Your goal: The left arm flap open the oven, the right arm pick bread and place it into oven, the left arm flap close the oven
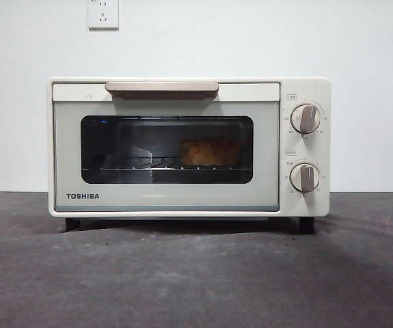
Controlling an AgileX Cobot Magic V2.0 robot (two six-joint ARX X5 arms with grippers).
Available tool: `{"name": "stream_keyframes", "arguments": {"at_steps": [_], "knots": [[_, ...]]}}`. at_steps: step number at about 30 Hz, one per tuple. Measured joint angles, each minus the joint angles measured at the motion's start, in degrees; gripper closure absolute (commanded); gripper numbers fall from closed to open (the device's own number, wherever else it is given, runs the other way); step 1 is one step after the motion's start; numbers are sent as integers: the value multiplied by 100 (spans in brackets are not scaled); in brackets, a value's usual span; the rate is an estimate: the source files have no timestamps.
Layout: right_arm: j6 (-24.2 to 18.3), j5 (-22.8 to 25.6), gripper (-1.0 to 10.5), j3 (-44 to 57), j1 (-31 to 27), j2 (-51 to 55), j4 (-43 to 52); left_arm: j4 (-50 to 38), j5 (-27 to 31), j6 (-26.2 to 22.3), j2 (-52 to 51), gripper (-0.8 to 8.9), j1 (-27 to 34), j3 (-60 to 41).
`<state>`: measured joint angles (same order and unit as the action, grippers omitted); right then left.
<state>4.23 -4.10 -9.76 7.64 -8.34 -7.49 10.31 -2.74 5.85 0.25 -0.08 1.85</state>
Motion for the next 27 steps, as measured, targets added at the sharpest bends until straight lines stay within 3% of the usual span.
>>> {"name": "stream_keyframes", "arguments": {"at_steps": [8, 14, 27], "knots": [[-597, 0, 939, 857, -450, 555, 28, 0, 2, 2, 0, 786, 0, 2], [-691, 269, 939, 881, -553, 798, -227, 0, 0, 0, 0, 785, 0, 2], [-704, 282, 939, 883, -588, 804, -210, 0, 0, 0, 0, 786, 0, 2]]}}
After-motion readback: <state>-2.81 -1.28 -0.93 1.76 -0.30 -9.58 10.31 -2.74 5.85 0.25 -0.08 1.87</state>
